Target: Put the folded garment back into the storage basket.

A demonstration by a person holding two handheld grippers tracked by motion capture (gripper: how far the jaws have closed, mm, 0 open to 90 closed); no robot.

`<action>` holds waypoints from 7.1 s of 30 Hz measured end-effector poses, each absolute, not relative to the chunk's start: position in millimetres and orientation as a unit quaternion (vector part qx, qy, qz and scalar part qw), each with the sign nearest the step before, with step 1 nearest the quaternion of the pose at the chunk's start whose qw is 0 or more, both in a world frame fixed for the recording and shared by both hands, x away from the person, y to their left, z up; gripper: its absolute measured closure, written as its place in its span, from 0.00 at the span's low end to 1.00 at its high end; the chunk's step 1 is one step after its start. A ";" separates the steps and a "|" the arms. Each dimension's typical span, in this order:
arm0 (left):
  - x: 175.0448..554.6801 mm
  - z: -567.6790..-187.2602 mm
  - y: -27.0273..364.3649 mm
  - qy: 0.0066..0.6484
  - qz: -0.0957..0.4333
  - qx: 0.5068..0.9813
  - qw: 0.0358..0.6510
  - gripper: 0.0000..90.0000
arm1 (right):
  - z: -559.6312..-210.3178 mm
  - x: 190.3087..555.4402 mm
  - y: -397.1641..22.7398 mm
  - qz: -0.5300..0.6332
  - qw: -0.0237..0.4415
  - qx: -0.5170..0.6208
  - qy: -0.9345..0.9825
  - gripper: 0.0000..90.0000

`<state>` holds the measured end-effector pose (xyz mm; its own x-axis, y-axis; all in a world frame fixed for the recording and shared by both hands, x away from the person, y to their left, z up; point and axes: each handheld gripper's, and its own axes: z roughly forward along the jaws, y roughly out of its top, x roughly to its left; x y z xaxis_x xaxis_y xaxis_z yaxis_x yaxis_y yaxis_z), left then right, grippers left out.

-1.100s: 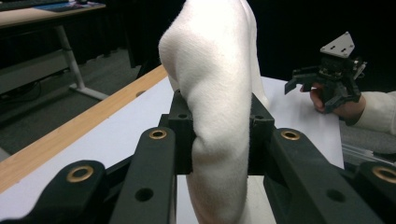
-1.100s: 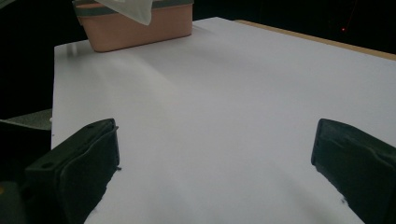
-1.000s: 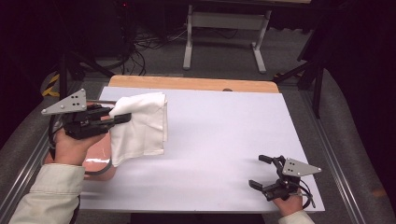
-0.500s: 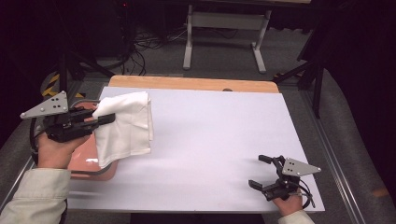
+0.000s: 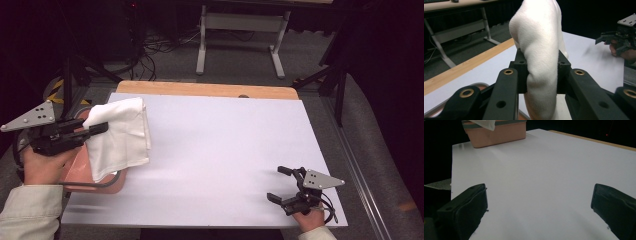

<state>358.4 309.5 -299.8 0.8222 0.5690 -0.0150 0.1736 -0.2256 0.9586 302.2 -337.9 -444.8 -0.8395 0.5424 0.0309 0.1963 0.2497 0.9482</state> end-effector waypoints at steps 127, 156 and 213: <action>393.9 -360.0 344.6 0.324 0.165 0.833 0.416 0.78 | -447.9 304.8 -334.9 0.554 0.146 0.238 0.784 0.01; 396.5 -338.9 316.4 0.338 0.231 0.790 0.456 0.11 | -447.8 304.5 -335.4 0.555 0.145 0.237 0.784 0.01; 360.1 -390.9 163.3 0.208 0.086 0.760 0.610 0.03 | -447.2 304.0 -335.9 0.559 0.143 0.235 0.783 0.01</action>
